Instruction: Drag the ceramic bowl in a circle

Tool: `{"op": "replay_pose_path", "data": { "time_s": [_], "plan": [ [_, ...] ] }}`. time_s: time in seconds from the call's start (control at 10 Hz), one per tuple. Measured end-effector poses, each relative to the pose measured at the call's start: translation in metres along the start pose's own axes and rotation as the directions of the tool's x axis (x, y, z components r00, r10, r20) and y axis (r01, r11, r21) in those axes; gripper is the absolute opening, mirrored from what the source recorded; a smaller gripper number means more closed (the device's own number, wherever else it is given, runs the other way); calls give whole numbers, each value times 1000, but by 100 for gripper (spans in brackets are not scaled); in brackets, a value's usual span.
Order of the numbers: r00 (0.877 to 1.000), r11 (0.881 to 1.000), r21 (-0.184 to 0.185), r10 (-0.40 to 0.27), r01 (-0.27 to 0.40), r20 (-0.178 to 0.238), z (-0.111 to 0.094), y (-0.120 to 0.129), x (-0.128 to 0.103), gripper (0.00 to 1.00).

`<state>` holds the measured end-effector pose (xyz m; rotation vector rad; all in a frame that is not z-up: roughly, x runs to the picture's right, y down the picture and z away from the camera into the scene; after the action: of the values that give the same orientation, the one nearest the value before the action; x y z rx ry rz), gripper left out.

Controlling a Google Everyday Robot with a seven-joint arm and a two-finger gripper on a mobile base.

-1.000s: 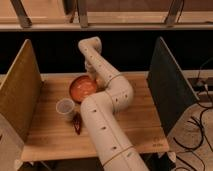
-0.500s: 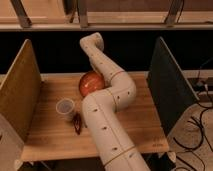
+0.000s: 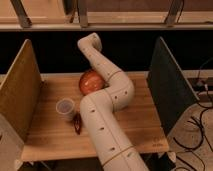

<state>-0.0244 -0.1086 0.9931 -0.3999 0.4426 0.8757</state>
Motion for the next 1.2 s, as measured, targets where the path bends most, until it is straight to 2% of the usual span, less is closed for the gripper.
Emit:
{"op": "replay_pose_path", "data": {
  "time_s": [0.2,0.5,0.8,1.0,1.1,1.2],
  "plan": [
    [999,998,-38,-43,43,9,5,21,-7,0],
    [995,991,-99,-93,94,22,0,53,-17,0],
    [996,986,-148,-84,80,-25,-5,66,-3,0],
    [996,988,-146,-54,44,-65,-5,60,12,0],
    [994,993,-121,-12,-2,-110,-4,43,31,0],
    [991,995,-95,19,-32,-134,-3,30,44,0]
  ]
}}
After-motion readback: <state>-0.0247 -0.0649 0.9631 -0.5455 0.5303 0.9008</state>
